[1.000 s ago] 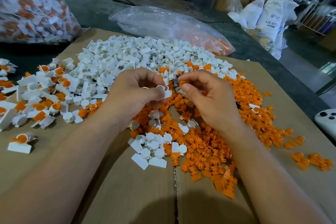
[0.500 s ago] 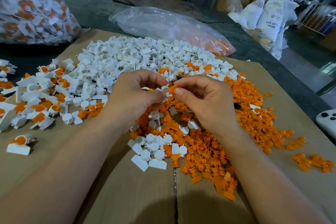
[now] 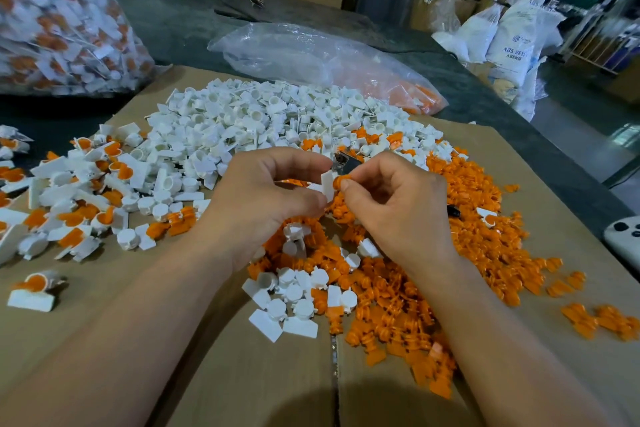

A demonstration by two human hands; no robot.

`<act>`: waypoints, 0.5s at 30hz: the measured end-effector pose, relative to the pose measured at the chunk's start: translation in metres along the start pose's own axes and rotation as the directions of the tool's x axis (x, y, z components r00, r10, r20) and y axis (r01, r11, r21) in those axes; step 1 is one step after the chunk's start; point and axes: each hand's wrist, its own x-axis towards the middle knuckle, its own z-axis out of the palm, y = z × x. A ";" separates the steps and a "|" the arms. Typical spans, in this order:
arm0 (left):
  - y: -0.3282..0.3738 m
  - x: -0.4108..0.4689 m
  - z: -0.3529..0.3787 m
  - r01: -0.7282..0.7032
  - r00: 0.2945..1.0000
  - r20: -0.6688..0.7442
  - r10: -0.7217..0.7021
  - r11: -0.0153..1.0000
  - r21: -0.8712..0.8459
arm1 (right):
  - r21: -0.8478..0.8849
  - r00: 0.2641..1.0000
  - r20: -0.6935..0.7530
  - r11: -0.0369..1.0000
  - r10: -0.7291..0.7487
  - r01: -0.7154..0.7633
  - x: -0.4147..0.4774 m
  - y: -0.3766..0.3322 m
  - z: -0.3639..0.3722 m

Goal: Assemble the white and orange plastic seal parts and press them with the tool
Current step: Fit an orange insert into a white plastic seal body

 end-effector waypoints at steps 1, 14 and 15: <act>-0.001 0.000 0.000 0.004 1.000 -0.004 -0.004 1.000 -0.006 | -0.013 1.000 0.011 1.000 0.000 0.000 0.000 0.000 0.000; -0.001 -0.001 0.004 -0.027 0.999 0.038 0.026 1.000 0.008 | -0.117 0.994 0.104 0.993 0.030 -0.018 0.003 -0.002 -0.004; -0.001 -0.001 0.004 -0.029 0.999 0.035 0.029 1.000 0.005 | -0.103 0.991 0.119 0.993 0.060 -0.048 0.004 -0.002 -0.005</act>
